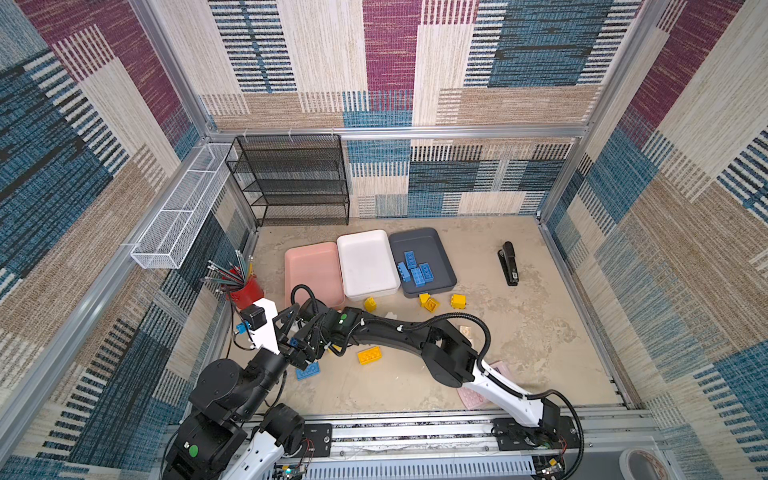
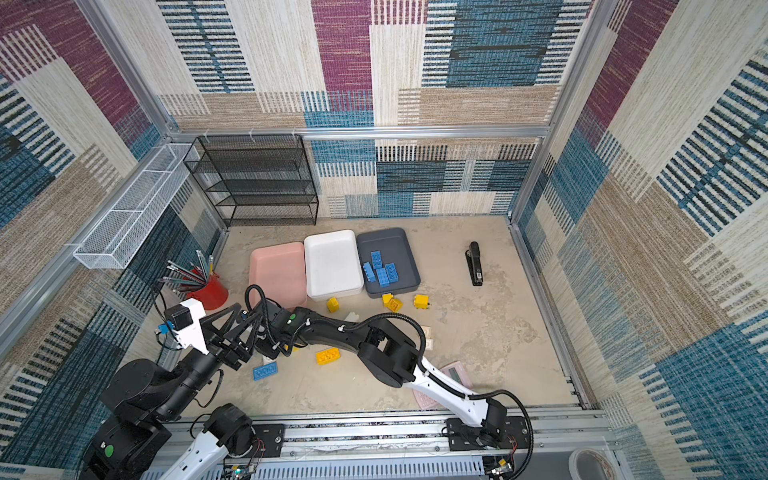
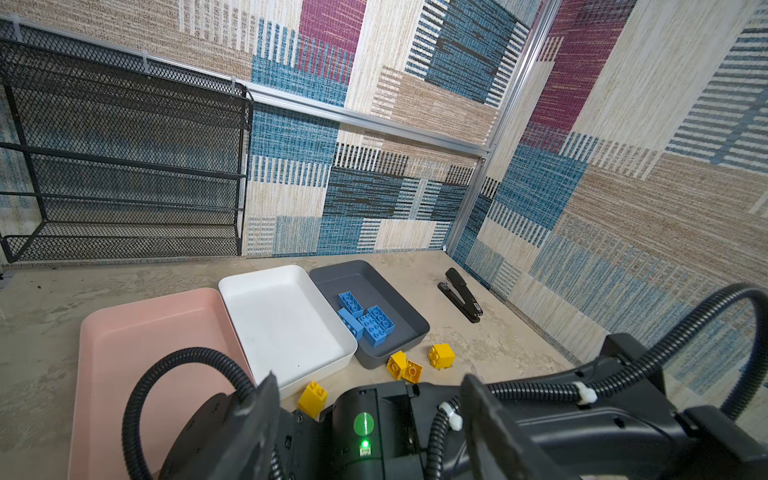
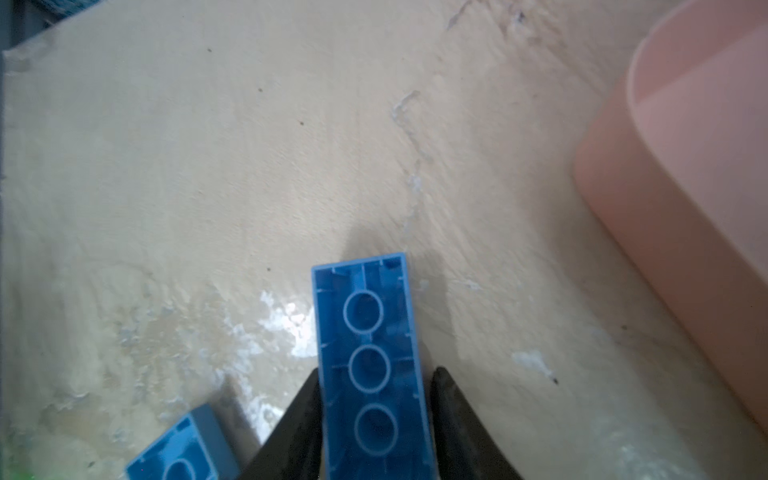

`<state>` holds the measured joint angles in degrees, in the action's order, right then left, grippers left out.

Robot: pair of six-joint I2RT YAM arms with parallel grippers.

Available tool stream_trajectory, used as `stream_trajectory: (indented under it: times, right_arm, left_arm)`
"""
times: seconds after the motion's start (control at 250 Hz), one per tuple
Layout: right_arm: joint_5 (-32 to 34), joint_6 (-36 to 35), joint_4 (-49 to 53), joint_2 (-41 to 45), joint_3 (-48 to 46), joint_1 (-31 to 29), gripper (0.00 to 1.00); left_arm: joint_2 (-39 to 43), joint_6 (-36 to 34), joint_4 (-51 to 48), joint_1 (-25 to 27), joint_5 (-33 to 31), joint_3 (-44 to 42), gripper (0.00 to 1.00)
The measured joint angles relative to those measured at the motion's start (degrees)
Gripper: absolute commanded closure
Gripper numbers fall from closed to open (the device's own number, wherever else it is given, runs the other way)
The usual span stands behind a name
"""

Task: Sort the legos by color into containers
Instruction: 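Lift the blue brick with the right gripper, carry it into the dark grey tray, release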

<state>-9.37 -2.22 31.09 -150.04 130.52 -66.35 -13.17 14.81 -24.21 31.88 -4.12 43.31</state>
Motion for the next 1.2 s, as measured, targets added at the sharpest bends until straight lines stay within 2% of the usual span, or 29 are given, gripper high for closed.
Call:
stream_trajectory:
  times: [0.22,0.492,0.732,0.996,1.204]
  right_arm:
    - [2.54,-0.24,0.07,-0.07,0.28,-0.46,0.75]
    - [3.37,0.33,0.90,0.87,0.02,-0.48,0.79]
    - [4.35,1.84,0.83,5.33,-3.19,-0.44,0.81]
    - [6.16,5.25,-0.59,12.92,-13.25,0.66,0.81]
    - [5.60,8.41,-5.20,21.79,-24.79,4.90,0.82]
  left_arm:
    - [-0.02,0.00,0.00,0.00,-0.02,0.00,0.31]
    - [-0.02,0.00,-0.02,0.02,-0.20,0.00,0.31]
    - [0.09,0.02,-0.07,0.02,-1.75,0.00,0.31]
    - [-0.37,0.04,-0.07,0.02,-3.02,-0.04,0.31]
    - [-1.53,0.04,-0.26,0.02,-3.23,-0.02,0.31]
